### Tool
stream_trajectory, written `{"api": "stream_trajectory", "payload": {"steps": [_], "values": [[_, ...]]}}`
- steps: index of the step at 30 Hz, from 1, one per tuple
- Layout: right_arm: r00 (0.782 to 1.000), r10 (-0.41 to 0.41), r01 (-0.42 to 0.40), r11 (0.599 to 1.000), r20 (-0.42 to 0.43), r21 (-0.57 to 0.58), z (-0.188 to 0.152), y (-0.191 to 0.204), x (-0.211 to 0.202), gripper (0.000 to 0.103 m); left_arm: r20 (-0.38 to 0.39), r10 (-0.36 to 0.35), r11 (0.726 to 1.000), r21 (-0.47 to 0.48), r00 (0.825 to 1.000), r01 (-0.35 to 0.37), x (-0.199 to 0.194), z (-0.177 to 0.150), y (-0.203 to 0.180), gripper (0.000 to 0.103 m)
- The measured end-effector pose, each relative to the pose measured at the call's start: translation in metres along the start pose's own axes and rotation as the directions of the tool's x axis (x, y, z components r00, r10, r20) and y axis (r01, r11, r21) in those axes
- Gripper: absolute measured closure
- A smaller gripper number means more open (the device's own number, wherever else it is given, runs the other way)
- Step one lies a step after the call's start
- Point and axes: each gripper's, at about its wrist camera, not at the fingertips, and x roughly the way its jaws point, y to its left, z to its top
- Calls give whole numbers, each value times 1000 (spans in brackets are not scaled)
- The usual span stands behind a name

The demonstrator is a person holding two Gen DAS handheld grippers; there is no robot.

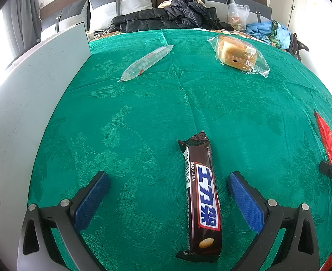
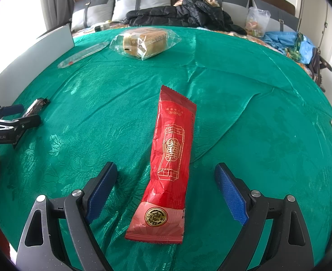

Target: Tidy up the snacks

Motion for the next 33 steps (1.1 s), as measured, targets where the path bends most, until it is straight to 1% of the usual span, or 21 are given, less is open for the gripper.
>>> {"api": "stream_trajectory", "payload": {"steps": [30,31,33], "values": [[1000,0,0,1000,-1,-1,0,0,-1,12,0,0,1000,-2,1000,0,-1,-1,0,0],[1000,0,0,1000,-1,-1,0,0,0,12,-1,1,1000,-2,1000,-1,-1,-1,0,0],[1000,0,0,1000,-1,-1,0,0,-1,12,-29,2,1000,-1,1000,-2,-1,1,0,0]]}}
